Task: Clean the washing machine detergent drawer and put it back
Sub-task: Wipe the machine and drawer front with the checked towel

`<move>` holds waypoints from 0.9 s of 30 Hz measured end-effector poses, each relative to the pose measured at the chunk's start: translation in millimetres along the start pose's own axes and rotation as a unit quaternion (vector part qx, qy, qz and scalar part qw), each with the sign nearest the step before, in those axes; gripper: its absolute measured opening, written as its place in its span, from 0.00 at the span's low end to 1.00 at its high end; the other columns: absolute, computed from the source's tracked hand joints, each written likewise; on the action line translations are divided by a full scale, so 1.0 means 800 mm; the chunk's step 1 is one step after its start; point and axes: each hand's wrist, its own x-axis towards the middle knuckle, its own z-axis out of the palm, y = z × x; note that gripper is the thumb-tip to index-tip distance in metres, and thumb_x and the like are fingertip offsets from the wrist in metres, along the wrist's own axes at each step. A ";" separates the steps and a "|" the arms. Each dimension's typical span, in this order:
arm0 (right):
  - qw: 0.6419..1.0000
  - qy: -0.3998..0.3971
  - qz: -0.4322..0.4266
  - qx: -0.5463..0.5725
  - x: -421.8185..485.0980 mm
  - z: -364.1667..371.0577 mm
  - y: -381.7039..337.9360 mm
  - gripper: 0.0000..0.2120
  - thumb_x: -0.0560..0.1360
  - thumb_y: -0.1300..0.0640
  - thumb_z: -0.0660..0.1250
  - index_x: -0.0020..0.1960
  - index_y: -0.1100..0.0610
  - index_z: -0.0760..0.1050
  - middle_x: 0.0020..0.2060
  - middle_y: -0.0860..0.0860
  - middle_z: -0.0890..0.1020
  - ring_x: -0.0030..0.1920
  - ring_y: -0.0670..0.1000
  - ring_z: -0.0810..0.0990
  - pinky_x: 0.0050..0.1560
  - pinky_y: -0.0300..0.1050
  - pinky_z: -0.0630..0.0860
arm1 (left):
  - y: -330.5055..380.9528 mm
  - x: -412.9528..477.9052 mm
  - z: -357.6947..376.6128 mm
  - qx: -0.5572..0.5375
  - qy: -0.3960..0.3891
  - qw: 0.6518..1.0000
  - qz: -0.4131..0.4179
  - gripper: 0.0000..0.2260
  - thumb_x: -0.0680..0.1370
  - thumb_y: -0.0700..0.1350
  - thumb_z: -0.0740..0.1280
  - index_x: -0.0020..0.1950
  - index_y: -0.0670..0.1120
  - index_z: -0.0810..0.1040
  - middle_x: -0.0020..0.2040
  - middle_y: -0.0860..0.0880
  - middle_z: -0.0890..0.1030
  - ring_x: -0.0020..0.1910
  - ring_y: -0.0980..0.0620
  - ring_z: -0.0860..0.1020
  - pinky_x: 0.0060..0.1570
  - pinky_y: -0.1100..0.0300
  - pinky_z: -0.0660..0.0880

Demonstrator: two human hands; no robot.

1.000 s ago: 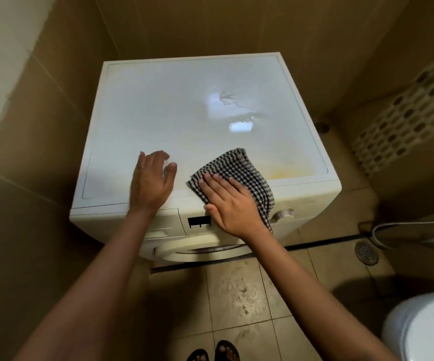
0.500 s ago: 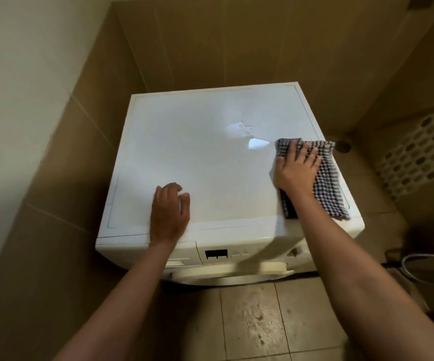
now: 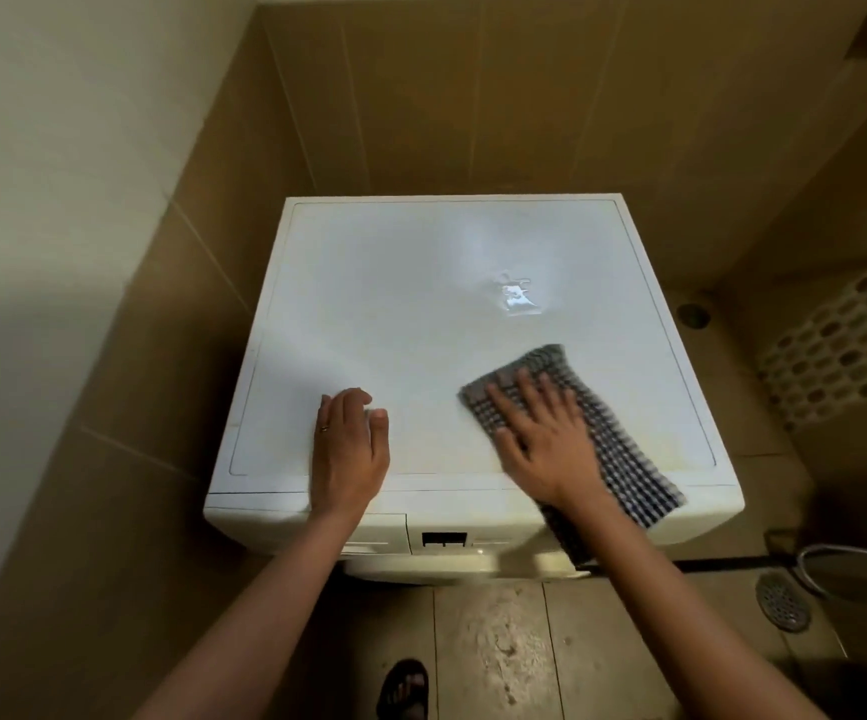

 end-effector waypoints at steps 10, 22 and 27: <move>0.936 0.055 0.346 -0.012 0.161 -0.041 0.086 0.27 0.80 0.44 0.45 0.78 0.49 0.50 0.77 0.59 0.49 0.76 0.63 0.45 0.73 0.62 0.38 | -0.003 0.000 0.006 0.013 -0.008 0.999 0.041 0.20 0.85 0.52 0.46 0.56 0.43 0.73 0.55 0.48 0.76 0.58 0.50 0.74 0.73 0.49 0.61; 0.995 -0.062 -0.064 -0.033 0.188 0.006 -0.183 0.27 0.81 0.44 0.47 0.78 0.46 0.50 0.78 0.54 0.49 0.77 0.60 0.45 0.75 0.58 0.40 | 0.001 0.004 -0.012 -0.076 0.035 0.996 -0.030 0.19 0.82 0.49 0.51 0.59 0.39 0.75 0.59 0.43 0.77 0.62 0.45 0.74 0.76 0.58 0.51; 0.992 -0.043 -0.116 -0.024 0.079 0.006 -0.130 0.27 0.78 0.41 0.51 0.76 0.42 0.57 0.76 0.50 0.57 0.76 0.56 0.54 0.75 0.54 0.45 | -0.019 0.030 -0.033 -0.092 0.112 0.982 -0.120 0.16 0.81 0.49 0.56 0.57 0.38 0.75 0.56 0.40 0.77 0.56 0.43 0.74 0.61 0.54 0.69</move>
